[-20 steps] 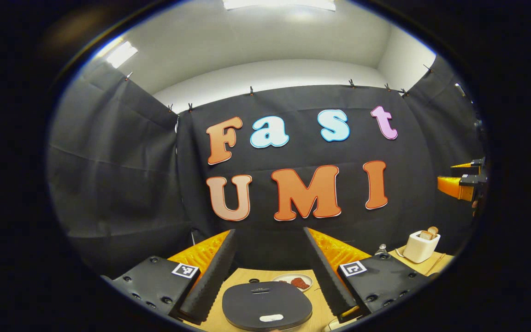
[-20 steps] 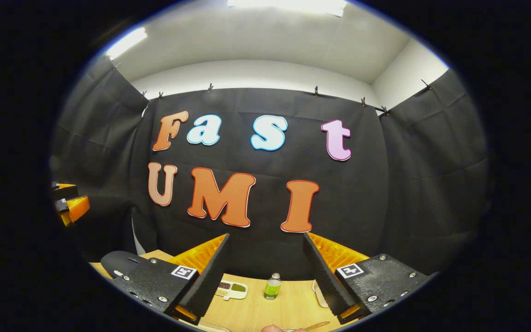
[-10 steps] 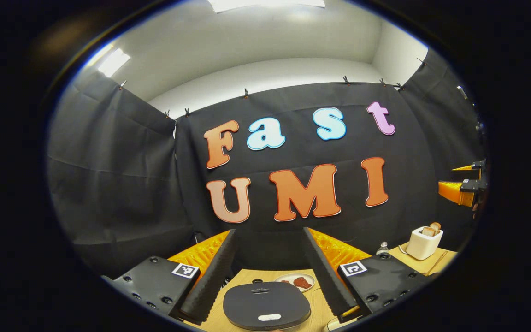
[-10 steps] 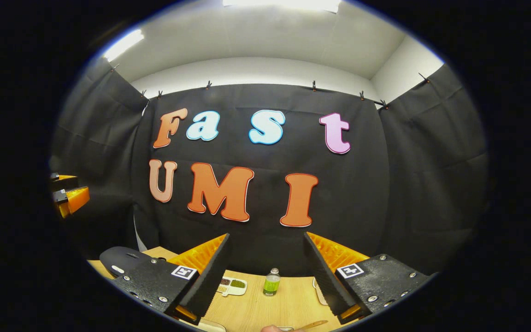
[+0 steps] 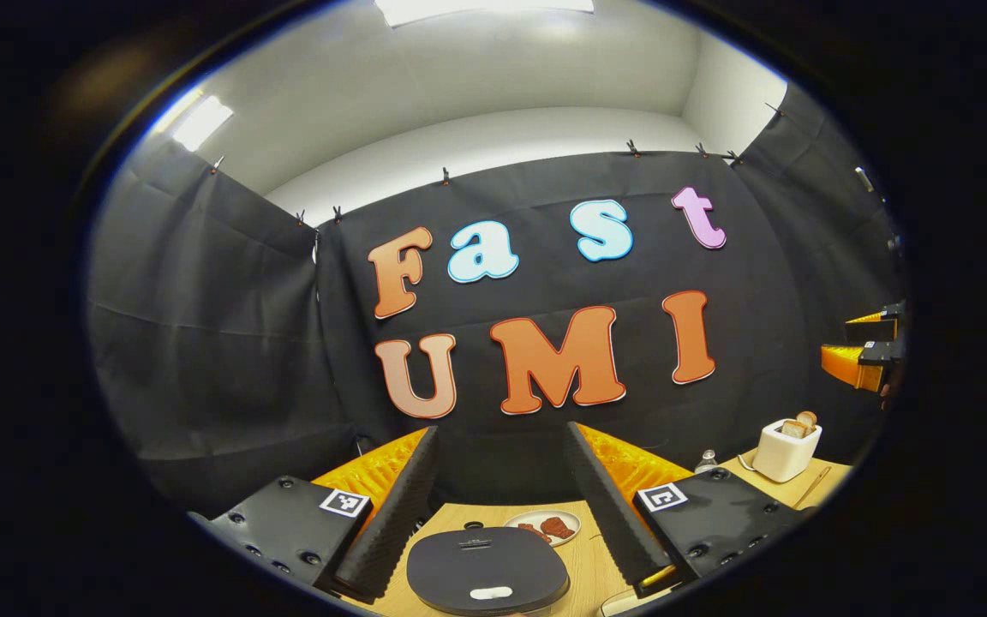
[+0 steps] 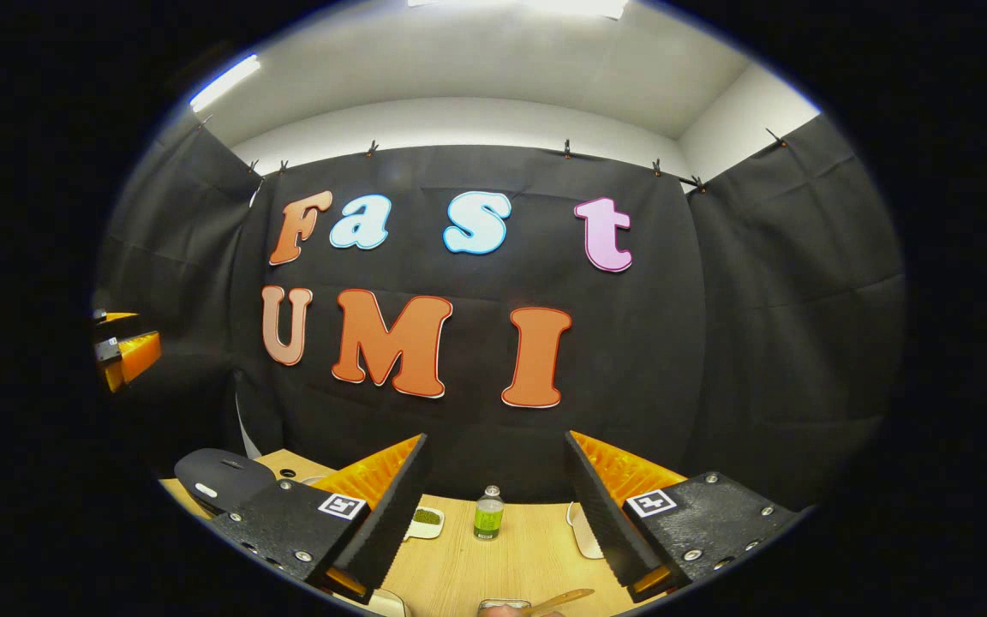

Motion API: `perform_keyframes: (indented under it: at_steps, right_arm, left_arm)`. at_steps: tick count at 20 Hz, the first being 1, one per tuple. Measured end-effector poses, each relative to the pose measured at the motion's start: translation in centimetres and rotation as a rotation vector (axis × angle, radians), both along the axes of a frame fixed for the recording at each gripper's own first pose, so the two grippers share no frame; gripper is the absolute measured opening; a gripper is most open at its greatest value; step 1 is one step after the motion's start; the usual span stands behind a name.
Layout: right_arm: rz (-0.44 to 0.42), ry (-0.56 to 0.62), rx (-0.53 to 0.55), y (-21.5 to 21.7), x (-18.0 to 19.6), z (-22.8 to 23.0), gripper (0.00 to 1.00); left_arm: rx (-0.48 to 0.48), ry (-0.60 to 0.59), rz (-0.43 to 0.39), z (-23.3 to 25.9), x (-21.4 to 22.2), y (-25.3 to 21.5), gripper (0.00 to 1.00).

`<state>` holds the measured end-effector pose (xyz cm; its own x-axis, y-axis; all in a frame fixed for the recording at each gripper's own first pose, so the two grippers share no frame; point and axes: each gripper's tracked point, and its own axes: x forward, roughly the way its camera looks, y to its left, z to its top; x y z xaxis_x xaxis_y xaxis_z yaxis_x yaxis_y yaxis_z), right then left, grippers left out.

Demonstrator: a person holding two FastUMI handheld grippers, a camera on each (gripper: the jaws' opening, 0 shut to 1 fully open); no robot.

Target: Close the left gripper, press the button to open the rice cooker; take a wooden spoon from the chopstick holder with the right hand, scoop a spoonful of rice and pour it into the rice cooker, then put the wooden spoon back into the chopstick holder.

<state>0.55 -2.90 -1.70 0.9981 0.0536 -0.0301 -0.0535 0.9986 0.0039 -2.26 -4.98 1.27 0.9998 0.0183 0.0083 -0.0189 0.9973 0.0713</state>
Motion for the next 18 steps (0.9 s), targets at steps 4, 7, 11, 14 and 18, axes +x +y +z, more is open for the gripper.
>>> perform_keyframes:
  at_steps: [4, 7, 11, 14, 18]
  right_arm:
    - [0.019, 0.014, -0.003, 0.6, -0.1, -0.6, 0.97]
    - [0.013, 0.023, 0.0, 0.2, 0.0, -0.9, 0.97]
    - [0.002, 0.028, 0.01, -0.6, 0.0, -1.1, 0.95]
    - [-0.006, 0.04, 0.011, -1.3, -0.3, -1.7, 0.95]
    - [-0.031, 0.051, 0.003, -2.7, -0.7, -2.3, 0.95]
  left_arm:
    - [0.006, 0.019, -0.002, -0.5, 0.3, -0.1, 0.66]
    - [-0.014, 0.042, -0.04, -0.8, 0.8, -1.0, 0.29]
    - [-0.051, 0.123, -0.006, -2.0, 2.4, 0.5, 0.04]
    - [-0.037, 0.305, -0.013, -5.6, 4.6, 1.4, 0.05]
    - [-0.049, 0.529, -0.054, -10.5, 5.9, 1.0, 0.05]
